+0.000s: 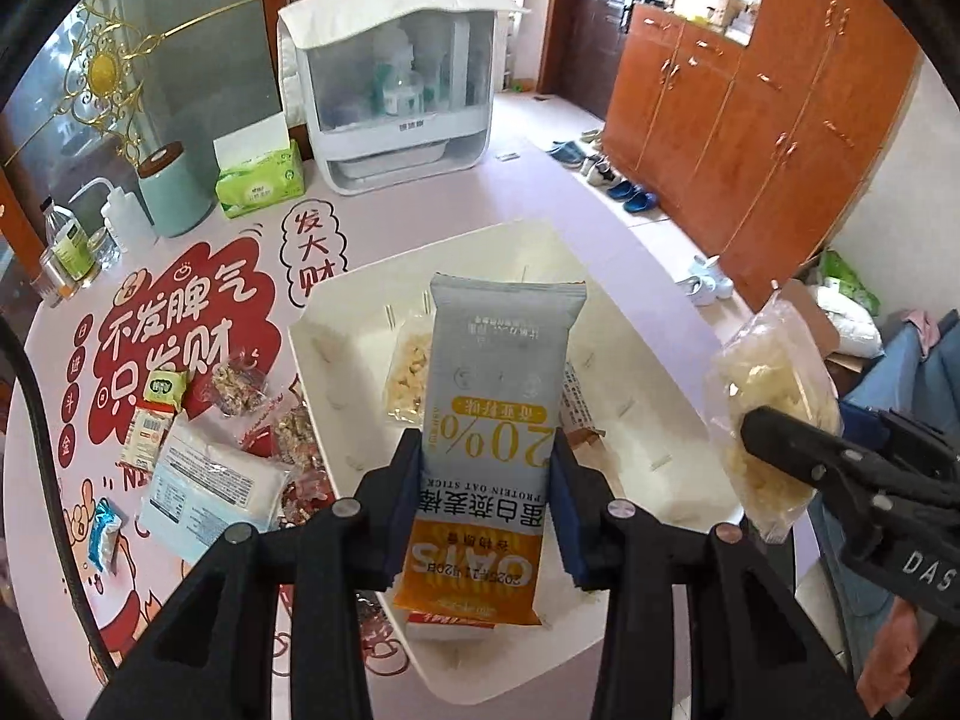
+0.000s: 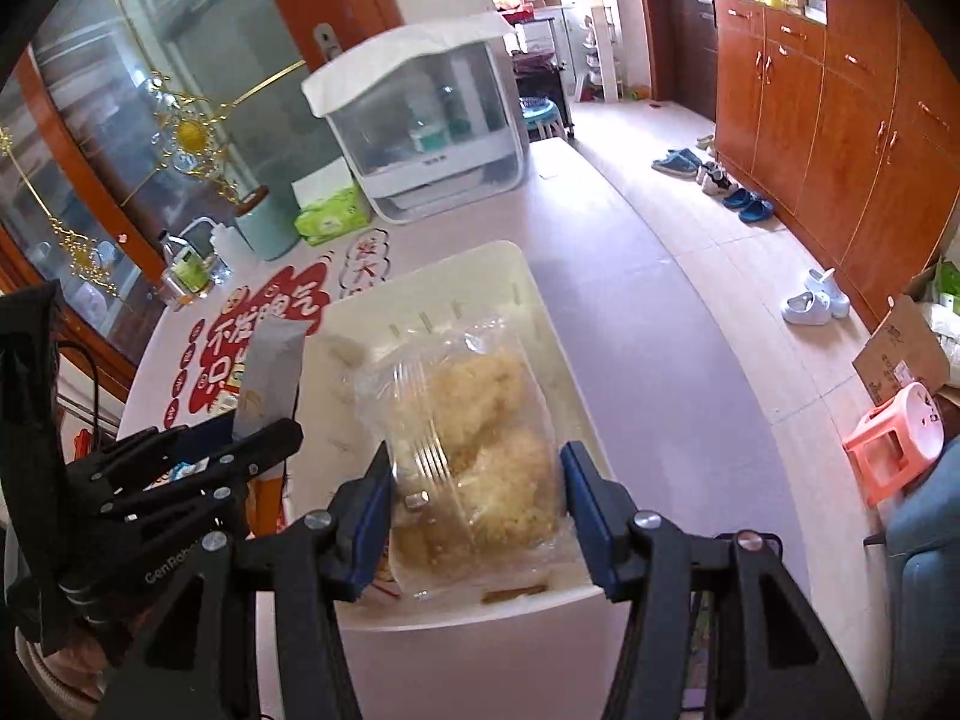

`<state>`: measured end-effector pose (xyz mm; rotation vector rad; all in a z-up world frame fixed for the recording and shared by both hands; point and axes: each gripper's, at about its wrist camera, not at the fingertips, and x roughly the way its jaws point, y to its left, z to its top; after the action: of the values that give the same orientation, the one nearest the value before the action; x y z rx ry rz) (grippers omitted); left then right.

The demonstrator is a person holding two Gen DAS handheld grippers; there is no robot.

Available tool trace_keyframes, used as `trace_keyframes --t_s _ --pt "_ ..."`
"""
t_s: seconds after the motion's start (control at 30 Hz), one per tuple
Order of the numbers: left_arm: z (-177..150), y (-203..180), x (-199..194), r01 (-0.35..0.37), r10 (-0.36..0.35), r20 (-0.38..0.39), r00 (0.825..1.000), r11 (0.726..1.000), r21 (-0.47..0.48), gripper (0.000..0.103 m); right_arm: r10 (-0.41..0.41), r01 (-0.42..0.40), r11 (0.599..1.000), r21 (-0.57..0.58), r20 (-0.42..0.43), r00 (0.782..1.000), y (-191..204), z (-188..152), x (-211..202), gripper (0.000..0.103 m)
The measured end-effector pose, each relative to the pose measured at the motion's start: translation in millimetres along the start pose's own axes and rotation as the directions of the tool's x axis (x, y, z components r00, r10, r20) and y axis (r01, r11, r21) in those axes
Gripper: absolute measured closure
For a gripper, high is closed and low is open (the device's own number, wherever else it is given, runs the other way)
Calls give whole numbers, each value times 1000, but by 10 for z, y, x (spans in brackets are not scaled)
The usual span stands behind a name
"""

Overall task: Organize snacks
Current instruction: 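Carry both snacks over the white tray and open the left tool to drop the oat stick, then move both open tools away from the tray back over the snack pile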

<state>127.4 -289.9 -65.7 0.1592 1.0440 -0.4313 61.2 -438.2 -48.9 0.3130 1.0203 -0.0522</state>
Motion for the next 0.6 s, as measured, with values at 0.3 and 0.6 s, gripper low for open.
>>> trace_keyframes --t_s 0.3,0.6 --pt "38 -59 425 -133 135 -85 987 991 22 22 1 2 1000 27 -88 996 -218 8 442 47" --pt "-85 -113 442 -124 130 -114 985 990 59 20 22 -20 1000 20 -114 993 -206 -40 611 46"
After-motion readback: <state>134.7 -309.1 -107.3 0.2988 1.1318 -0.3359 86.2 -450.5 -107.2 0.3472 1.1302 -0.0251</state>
